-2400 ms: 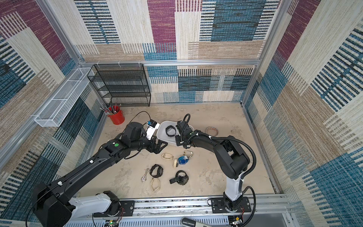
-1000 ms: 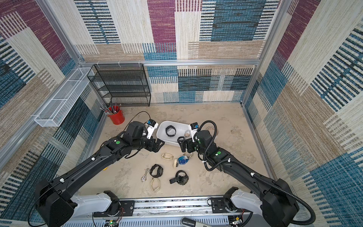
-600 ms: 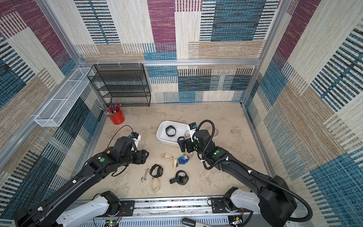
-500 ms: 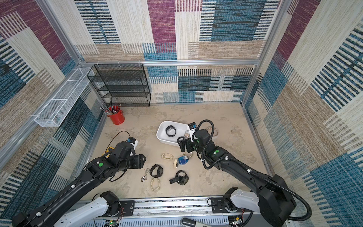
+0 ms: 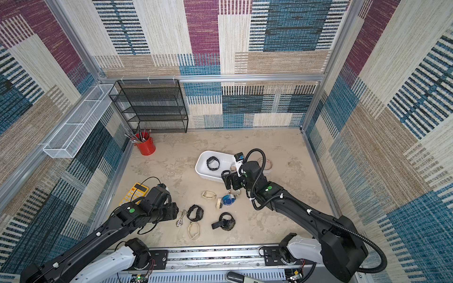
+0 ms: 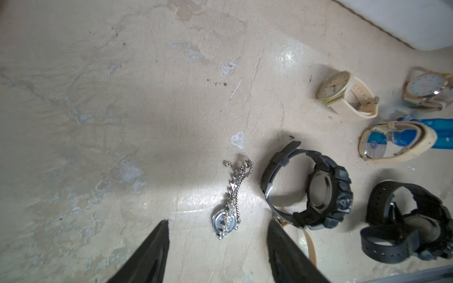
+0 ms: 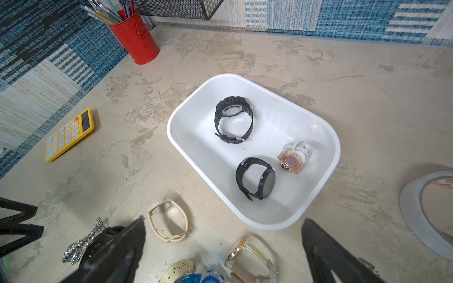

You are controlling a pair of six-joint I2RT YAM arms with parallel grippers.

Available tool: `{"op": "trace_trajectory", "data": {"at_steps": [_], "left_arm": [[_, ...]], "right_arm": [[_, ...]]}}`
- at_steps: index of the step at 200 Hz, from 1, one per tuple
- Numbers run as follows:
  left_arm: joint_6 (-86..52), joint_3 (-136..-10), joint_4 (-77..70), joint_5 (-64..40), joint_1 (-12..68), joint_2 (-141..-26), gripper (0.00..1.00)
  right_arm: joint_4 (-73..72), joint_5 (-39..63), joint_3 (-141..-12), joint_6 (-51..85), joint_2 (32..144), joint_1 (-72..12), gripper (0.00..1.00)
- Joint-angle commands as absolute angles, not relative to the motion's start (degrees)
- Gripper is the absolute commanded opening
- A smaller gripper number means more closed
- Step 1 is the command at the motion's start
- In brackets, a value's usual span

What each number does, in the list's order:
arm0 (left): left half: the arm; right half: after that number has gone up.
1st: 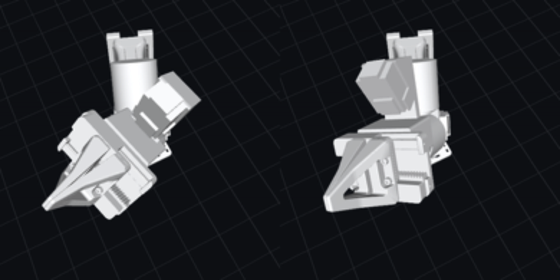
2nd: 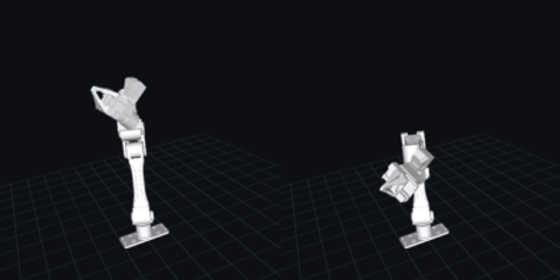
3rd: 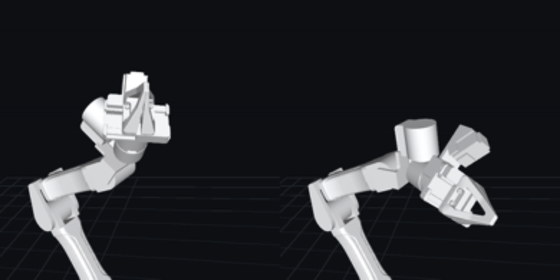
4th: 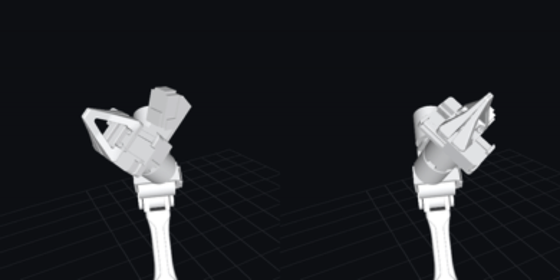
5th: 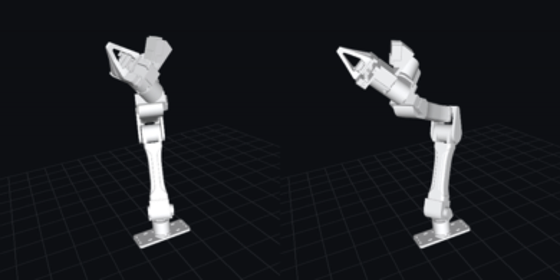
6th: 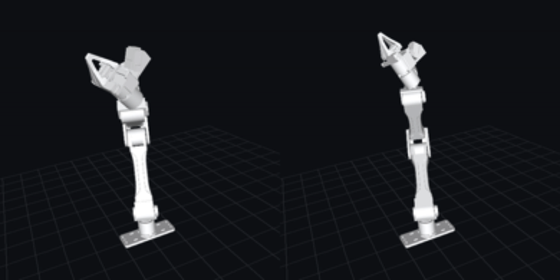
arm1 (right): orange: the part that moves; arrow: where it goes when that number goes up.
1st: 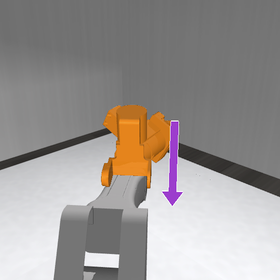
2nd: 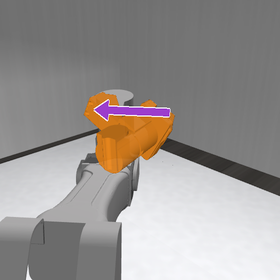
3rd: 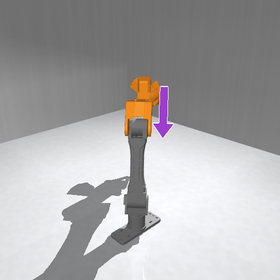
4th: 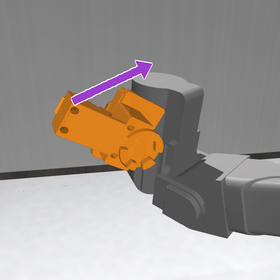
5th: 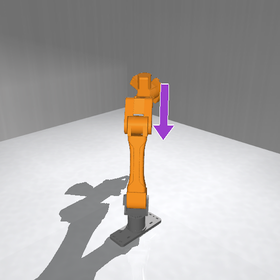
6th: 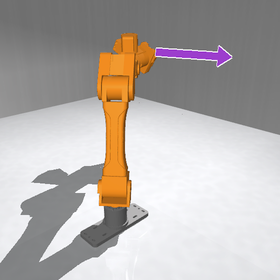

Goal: Put the watch into the storage box
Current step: Pick up the watch at the center of the board.

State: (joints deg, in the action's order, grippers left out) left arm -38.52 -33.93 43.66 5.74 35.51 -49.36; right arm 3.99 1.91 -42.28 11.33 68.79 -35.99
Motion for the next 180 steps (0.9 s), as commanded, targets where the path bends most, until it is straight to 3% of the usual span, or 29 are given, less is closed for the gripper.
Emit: {"op": "trace_trajectory", "data": {"at_steps": [1,180], "left_arm": [[-36.4,-33.4,40.6,4.9,35.5,-51.0,0.65],[-31.8,-33.5,30.5,1.2,36.2,-67.5,0.48]], "right_arm": [[1.9,1.2,-42.4,12.3,69.0,-36.0,0.99],[2.3,-0.5,-41.1,12.6,67.1,-36.0,1.00]]}}
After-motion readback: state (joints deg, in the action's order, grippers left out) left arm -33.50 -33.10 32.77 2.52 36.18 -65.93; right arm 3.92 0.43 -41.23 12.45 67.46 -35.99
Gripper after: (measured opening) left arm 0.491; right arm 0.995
